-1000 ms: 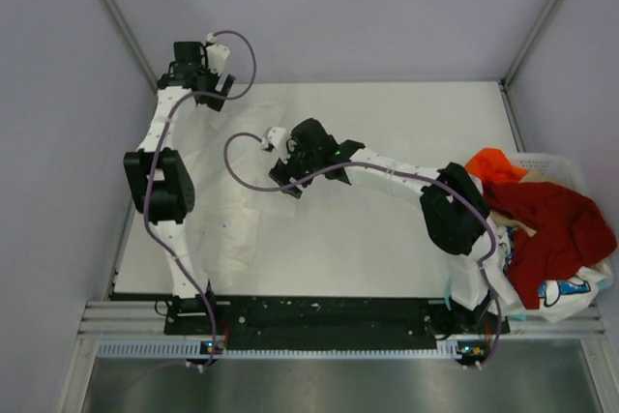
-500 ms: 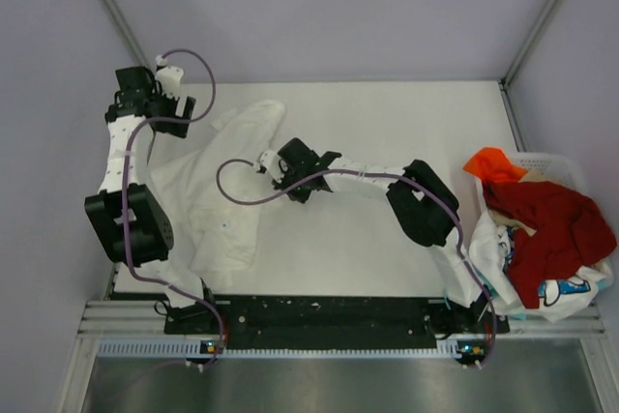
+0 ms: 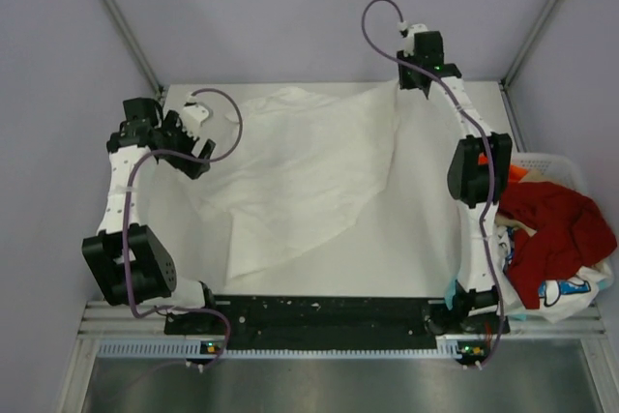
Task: Fold and stack the t-shirts
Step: Flatten out the tshirt
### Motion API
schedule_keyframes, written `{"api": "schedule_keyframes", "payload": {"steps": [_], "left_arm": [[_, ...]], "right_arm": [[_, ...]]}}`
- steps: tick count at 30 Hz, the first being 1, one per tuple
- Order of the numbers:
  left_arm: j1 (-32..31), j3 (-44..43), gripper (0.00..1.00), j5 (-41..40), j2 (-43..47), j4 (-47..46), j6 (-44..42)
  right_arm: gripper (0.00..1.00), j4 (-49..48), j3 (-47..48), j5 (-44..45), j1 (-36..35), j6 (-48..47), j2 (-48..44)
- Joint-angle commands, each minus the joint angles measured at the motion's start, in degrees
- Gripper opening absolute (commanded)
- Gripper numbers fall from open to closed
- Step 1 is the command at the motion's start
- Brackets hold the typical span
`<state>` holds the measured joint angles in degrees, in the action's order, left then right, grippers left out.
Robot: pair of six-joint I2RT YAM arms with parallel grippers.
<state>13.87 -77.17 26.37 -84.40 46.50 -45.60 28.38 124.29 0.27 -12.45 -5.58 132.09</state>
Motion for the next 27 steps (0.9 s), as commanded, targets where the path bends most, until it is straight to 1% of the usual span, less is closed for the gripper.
{"api": "schedule_keyframes", "payload": {"steps": [1,2,3,5,7,8,9,12,15,20,23,27], "left_arm": [[-0.3,5.0,0.97,2.9,3.5,2.2,-5.5],[-0.3,5.7,0.97,2.2,3.5,2.1,-6.1],[-0.3,5.9,0.97,1.1,3.4,2.1,-6.2],[-0.2,5.4,0.97,-0.6,2.5,2.2,-5.7],[-0.2,4.7,0.97,-1.8,1.3,2.1,-4.8],[-0.2,4.2,0.97,-1.8,0.6,2.1,-4.4],[-0.1,3.9,0.98,-1.8,0.1,2.0,-4.2],[-0.1,3.1,0.97,-1.8,-1.5,1.2,-3.2],[0.1,2.4,0.97,-1.8,-3.0,0.5,-1.8],[0.1,2.3,0.96,-1.7,-4.6,0.2,-0.4],[0.1,3.4,0.96,-1.2,-4.2,-0.9,0.1],[0.1,3.7,0.96,-1.5,-3.7,-1.0,1.0]], "right_arm": [[0.47,2.0,1.8,4.9,-0.3,4.8,-3.5],[0.56,2.0,0.4,4.8,-0.6,5.1,-5.2],[0.61,2.0,-1.7,4.7,-1.0,5.1,-7.1],[0.64,1.9,-6.7,6.5,-3.4,3.5,-11.3],[0.66,0.4,-14.5,8.2,-7.1,0.9,-16.7],[0.66,-0.9,-18.3,7.8,-9.2,-0.6,-19.3],[0.66,-2.7,-24.6,6.3,-12.1,-2.6,-22.3],[0.66,-6.9,-37.1,2.0,-22.6,-8.4,-29.3],[0.67,-5.5,-44.4,-3.0,-34.0,-13.2,-33.8],[0.68,-3.7,-52.2,-8.4,-49.5,-17.8,-37.0],[0.68,-3.5,-53.5,-12.0,-53.5,-17.8,-34.8],[0.68,-2.0,-50.4,-15.2,-57.2,-17.5,-28.6]]}}
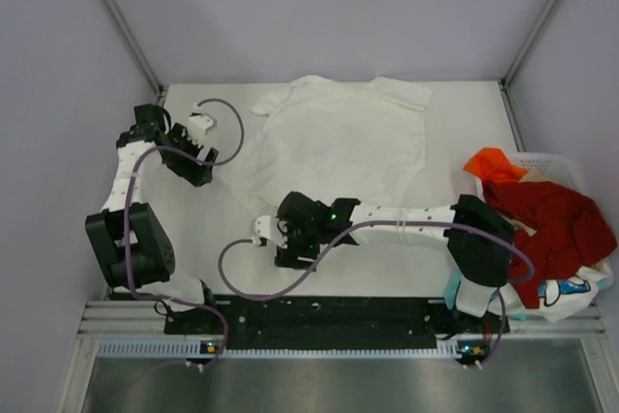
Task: Fold and stack the t-shirts
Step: Flatten out the tshirt
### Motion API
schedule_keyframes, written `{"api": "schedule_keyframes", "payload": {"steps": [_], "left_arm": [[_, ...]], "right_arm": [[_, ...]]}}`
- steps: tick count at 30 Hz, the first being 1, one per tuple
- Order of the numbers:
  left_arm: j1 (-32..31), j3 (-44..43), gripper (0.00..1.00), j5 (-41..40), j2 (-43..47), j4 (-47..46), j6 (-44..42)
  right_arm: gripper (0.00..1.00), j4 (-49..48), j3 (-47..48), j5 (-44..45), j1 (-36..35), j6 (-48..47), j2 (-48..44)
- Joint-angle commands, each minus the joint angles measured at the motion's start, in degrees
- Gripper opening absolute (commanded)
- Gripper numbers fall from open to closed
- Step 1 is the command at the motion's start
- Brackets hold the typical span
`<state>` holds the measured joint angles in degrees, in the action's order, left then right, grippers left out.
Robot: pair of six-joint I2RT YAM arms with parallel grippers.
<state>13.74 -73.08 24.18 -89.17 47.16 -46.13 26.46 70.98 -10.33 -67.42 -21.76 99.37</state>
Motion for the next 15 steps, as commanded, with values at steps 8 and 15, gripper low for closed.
{"api": "schedule_keyframes", "payload": {"steps": [8,15], "left_arm": [[0.3,0.6,0.96,-0.9,2.2,-2.0,3.3],[0.3,0.0,0.95,-2.3,1.4,-2.3,9.5]], "right_arm": [[0.66,-2.2,4.1,-0.6,-3.3,-0.3,13.7],[0.00,-5.4,1.3,3.0,-2.8,2.2,11.5]]}}
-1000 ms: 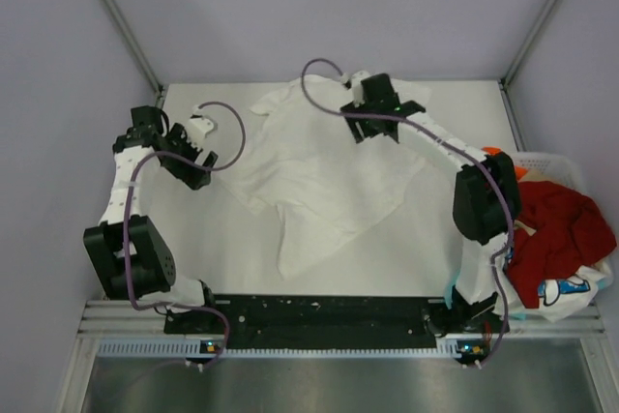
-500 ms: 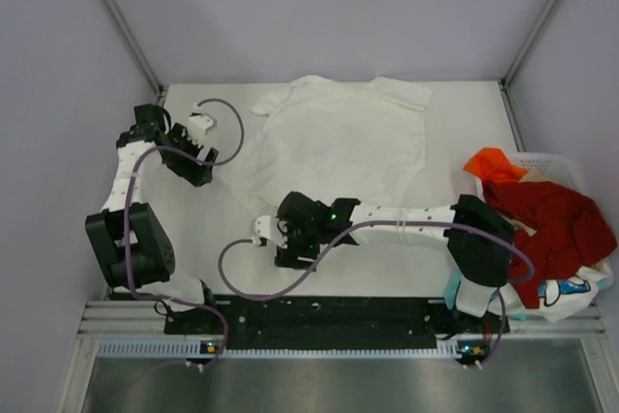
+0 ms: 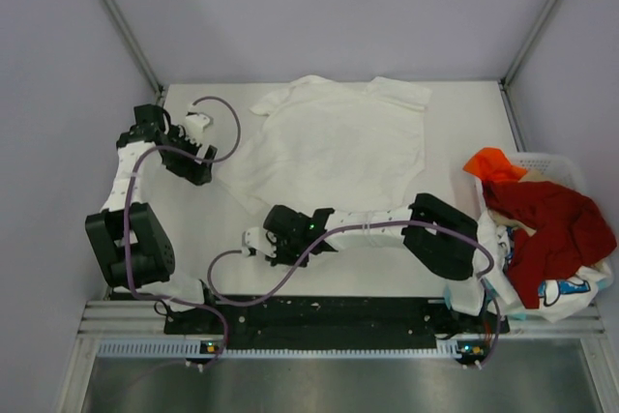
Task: Fold and stack the t-shirts
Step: Flatten out the tshirt
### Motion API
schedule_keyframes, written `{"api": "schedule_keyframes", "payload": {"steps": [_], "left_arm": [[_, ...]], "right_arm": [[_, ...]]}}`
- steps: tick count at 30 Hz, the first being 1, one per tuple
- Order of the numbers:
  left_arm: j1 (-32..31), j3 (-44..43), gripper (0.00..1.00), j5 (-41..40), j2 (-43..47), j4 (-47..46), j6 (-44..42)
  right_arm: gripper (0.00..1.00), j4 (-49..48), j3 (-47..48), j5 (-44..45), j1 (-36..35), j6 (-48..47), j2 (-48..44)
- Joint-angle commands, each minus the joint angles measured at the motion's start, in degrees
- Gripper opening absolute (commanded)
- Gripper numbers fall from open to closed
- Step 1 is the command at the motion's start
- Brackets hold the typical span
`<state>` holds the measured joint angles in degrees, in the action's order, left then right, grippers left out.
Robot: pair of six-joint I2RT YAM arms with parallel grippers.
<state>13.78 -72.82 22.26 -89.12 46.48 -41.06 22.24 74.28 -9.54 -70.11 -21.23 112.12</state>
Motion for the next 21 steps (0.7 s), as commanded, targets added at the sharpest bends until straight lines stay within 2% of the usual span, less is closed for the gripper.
{"api": "schedule_keyframes", "payload": {"steps": [1,4,7,10,13,15,17,21], "left_arm": [[0.3,-0.2,0.94,-0.2,1.1,-1.7,5.3],[-0.9,0.9,0.91,-2.6,0.4,-3.5,8.4],[-3.8,2.8,0.89,-5.8,-0.8,-4.6,7.9],[-5.8,4.3,0.89,-7.3,-2.0,-6.8,7.9],[-8.1,4.0,0.89,-10.2,-4.3,-9.0,8.5],[-8.7,2.9,0.89,-10.0,-6.4,-9.3,8.7],[-8.9,1.6,0.89,-9.5,-7.8,-9.3,9.2],[-10.2,1.2,0.89,-8.8,-9.1,-9.7,7.9]], "right_arm": [[0.00,-1.9,-2.6,2.9,0.4,2.2,-2.9],[0.00,-3.8,-4.1,4.6,4.0,5.5,-9.5],[0.00,-6.2,-5.9,5.0,8.4,8.9,-17.0],[0.00,-8.8,-8.4,5.1,12.6,10.1,-25.5],[0.00,-12.9,-11.3,9.3,16.1,9.5,-32.3],[0.00,-14.8,-11.7,11.9,19.4,10.2,-35.6],[0.00,-15.4,-11.5,9.7,23.3,12.1,-38.0],[0.00,-17.9,-11.5,9.8,26.5,11.7,-41.4]]}}
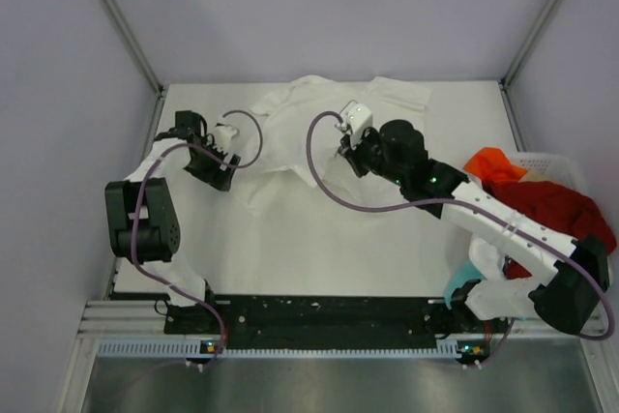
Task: Fold and stack the t-shirts
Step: Flatten out the tshirt
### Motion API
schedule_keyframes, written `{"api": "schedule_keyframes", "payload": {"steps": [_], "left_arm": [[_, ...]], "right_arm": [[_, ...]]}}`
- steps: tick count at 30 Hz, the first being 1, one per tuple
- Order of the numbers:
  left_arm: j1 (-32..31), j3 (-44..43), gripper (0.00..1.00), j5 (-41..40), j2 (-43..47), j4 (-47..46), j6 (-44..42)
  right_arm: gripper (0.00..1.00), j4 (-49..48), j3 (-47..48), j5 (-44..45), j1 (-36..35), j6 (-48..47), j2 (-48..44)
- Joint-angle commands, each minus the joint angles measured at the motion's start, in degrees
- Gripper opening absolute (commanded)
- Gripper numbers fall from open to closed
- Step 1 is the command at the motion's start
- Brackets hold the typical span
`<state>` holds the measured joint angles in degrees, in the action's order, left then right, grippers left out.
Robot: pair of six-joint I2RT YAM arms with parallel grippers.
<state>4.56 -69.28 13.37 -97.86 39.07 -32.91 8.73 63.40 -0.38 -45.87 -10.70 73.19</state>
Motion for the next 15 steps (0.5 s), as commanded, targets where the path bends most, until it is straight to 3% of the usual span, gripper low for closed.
{"api": "schedule_keyframes", "payload": {"steps": [1,7,15], "left_arm": [[-1.6,-2.4,0.90,0.2,-0.5,-2.3,-0.7],[-6.0,-3.4,0.89,0.3,-2.8,-3.3,0.0],[-6.0,-3.8,0.82,-1.4,-6.3,-3.4,-1.3]], "right_arm": [[0.00,-4.9,-0.3,0.6,2.6,1.0,-2.6],[0.00,-5.4,3.6,1.1,3.0,-0.3,-1.1],[0.00,-5.1,7.2,2.4,6.3,-1.2,-1.6]]}}
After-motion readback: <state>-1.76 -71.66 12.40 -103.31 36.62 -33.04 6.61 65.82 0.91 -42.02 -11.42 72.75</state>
